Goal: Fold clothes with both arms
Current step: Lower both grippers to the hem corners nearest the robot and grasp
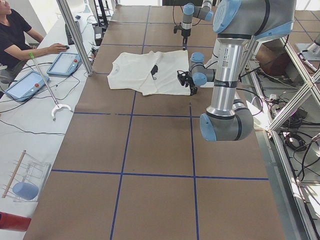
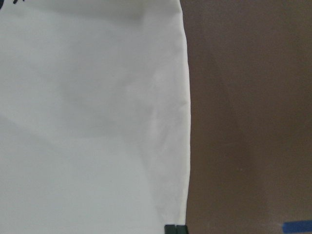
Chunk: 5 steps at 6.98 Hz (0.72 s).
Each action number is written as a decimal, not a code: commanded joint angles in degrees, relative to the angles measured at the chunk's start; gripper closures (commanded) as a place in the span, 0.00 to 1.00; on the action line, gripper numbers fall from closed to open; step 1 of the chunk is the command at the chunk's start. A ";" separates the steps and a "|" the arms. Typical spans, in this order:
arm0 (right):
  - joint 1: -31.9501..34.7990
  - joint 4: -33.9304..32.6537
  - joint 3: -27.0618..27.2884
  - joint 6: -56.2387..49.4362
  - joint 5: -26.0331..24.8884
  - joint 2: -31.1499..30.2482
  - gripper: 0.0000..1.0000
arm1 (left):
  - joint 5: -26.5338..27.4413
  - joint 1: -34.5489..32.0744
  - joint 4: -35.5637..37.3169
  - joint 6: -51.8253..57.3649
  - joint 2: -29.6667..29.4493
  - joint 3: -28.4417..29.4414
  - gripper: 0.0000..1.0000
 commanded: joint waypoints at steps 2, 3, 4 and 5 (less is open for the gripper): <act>0.00 0.00 -0.15 -0.11 0.09 -0.10 1.00 | 0.10 -0.11 3.19 0.52 -0.32 0.15 0.20; -0.01 0.00 -0.15 -0.11 0.09 -0.27 1.00 | 0.10 -0.03 3.19 0.53 -0.41 0.32 0.30; 0.08 0.00 -0.15 -0.11 0.09 -0.27 1.00 | 0.10 -0.03 3.19 0.44 -0.41 0.32 0.40; 0.08 0.00 -0.15 -0.11 0.09 -0.10 1.00 | 0.10 -0.03 3.19 0.52 -0.50 0.67 0.46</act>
